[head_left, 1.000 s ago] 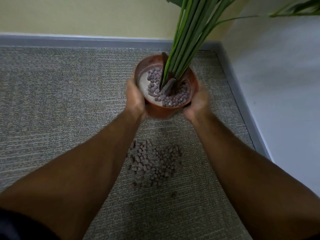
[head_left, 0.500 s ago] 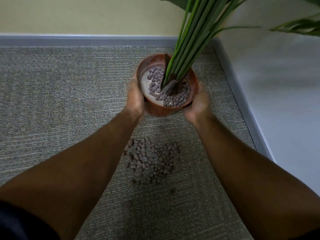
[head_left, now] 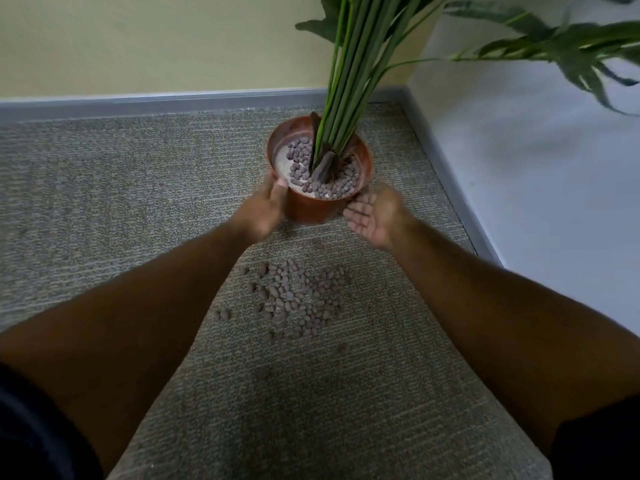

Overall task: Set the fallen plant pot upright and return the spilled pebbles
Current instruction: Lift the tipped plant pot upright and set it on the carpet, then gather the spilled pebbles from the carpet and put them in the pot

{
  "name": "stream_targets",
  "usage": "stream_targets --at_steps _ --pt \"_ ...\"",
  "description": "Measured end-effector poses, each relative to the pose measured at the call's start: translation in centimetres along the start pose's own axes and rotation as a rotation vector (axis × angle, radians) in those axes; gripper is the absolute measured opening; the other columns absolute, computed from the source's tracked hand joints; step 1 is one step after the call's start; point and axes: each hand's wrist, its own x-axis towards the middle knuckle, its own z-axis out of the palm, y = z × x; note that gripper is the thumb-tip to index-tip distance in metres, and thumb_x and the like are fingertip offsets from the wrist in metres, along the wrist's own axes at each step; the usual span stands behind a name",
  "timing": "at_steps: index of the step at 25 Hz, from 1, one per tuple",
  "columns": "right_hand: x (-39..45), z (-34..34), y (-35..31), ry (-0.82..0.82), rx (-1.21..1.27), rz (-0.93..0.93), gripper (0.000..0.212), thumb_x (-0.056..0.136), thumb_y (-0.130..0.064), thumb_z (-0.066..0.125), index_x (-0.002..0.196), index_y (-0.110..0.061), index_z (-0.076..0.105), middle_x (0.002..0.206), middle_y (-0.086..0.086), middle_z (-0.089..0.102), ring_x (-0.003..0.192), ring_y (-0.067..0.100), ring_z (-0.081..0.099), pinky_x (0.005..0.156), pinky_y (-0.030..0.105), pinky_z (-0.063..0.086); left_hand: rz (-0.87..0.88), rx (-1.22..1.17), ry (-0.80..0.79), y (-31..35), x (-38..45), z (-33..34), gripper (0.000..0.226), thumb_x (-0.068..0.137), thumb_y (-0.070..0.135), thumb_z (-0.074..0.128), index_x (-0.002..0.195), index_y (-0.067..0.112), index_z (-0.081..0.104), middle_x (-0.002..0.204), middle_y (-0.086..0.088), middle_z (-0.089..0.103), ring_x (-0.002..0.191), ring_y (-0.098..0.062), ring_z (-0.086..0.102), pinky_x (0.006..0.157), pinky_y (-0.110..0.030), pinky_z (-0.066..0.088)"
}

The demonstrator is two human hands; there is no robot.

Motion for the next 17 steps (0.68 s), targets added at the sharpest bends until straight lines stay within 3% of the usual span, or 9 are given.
stream_targets --at_steps 4,7,10,13,17 --pt "-2.8 0.8 -0.3 0.080 -0.314 0.053 0.047 0.107 -0.023 0.025 0.144 0.000 0.043 0.129 0.022 0.064 0.108 0.031 0.065 0.095 0.041 0.052 -0.090 0.605 -0.223 0.5 -2.4 -0.1 0.063 0.107 0.053 0.031 0.157 0.015 0.030 0.156 -0.019 0.045 0.143 -0.036 0.043 0.117 -0.044 0.034" --pt "-4.4 0.6 2.1 -0.014 -0.768 -0.089 0.027 0.101 -0.011 0.044 0.125 -0.010 0.058 0.118 0.013 0.066 0.098 0.023 0.064 0.080 0.036 0.055 -0.114 0.826 -0.205 0.1 -4.3 1.2 0.044 0.103 0.039 0.048 0.134 0.009 0.055 0.136 -0.019 0.061 0.124 -0.036 0.058 0.100 -0.042 0.049" --pt "-5.2 -0.7 7.3 -0.186 -1.265 -0.276 0.044 0.095 -0.013 0.061 0.139 -0.015 0.055 0.135 0.011 0.061 0.117 0.026 0.061 0.097 0.037 0.053 -0.125 0.801 -0.158 -2.2 -6.8 3.1 0.037 0.096 0.031 0.058 0.127 0.011 0.061 0.128 -0.014 0.063 0.119 -0.033 0.060 0.098 -0.046 0.053" --pt "-5.3 -2.2 11.7 -0.152 -1.540 -0.478 0.057 0.092 -0.022 0.069 0.145 -0.018 0.049 0.143 0.010 0.051 0.128 0.028 0.052 0.107 0.038 0.045 -0.109 0.822 -0.072 -4.8 -8.7 4.7 0.054 0.095 0.033 0.065 0.145 0.019 0.048 0.147 -0.009 0.047 0.137 -0.031 0.044 0.109 -0.053 0.045" --pt "-4.3 -4.1 13.0 -0.095 -1.469 -0.514 0.069 0.086 -0.035 0.075 0.146 -0.024 0.043 0.145 0.008 0.041 0.131 0.030 0.046 0.108 0.040 0.044 -0.133 0.759 -0.067 -7.3 -8.9 5.4 0.094 0.088 0.046 0.073 0.161 0.025 0.017 0.171 -0.006 0.000 0.158 -0.032 0.002 0.122 -0.059 0.019"
